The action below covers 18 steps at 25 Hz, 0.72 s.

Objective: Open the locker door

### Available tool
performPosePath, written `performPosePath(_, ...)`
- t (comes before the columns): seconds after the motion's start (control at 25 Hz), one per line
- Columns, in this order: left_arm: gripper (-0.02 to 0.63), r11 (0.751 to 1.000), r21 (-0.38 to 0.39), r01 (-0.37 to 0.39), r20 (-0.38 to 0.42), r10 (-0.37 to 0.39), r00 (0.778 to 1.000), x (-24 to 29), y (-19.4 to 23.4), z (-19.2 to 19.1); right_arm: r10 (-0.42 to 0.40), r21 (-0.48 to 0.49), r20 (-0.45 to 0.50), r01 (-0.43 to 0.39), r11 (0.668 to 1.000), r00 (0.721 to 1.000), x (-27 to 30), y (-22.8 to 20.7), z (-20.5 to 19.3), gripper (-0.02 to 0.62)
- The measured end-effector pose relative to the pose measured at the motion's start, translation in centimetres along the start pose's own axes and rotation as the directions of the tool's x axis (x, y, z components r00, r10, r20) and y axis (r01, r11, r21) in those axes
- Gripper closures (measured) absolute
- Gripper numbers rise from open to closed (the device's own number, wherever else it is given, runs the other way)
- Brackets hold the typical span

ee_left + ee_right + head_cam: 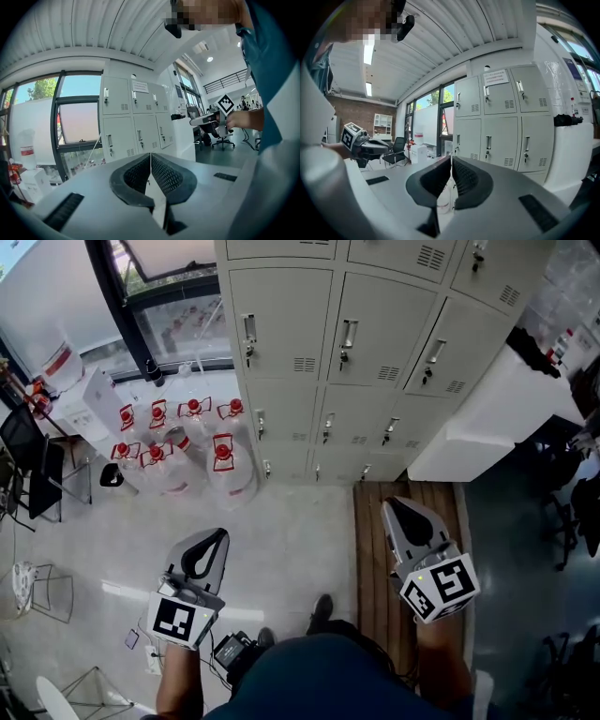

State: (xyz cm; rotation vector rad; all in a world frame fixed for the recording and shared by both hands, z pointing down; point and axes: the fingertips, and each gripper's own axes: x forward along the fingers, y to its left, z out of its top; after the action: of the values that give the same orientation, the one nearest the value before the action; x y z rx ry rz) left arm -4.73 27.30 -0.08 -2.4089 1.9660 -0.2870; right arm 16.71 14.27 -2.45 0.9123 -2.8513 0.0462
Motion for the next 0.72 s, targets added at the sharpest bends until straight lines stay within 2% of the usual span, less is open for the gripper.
performPosePath(0.44, 0.586, 0.999, 0.032, -0.034, -0.037, 0.036, 0.999, 7.5, -4.1, 1.9, 0.045, 0.045, 0.010, -0.045, 0.998, 0.999, 0.6, -8.8, -1.9, 0.557)
performPosePath(0.72, 0.586, 0.998, 0.055, -0.023, -0.054, 0.026, 0.998, 12.0, -6.3, 2.9, 0.046, 0.058, 0.024, -0.048, 0.997, 0.999, 0.6, -13.4, -2.3, 0.557)
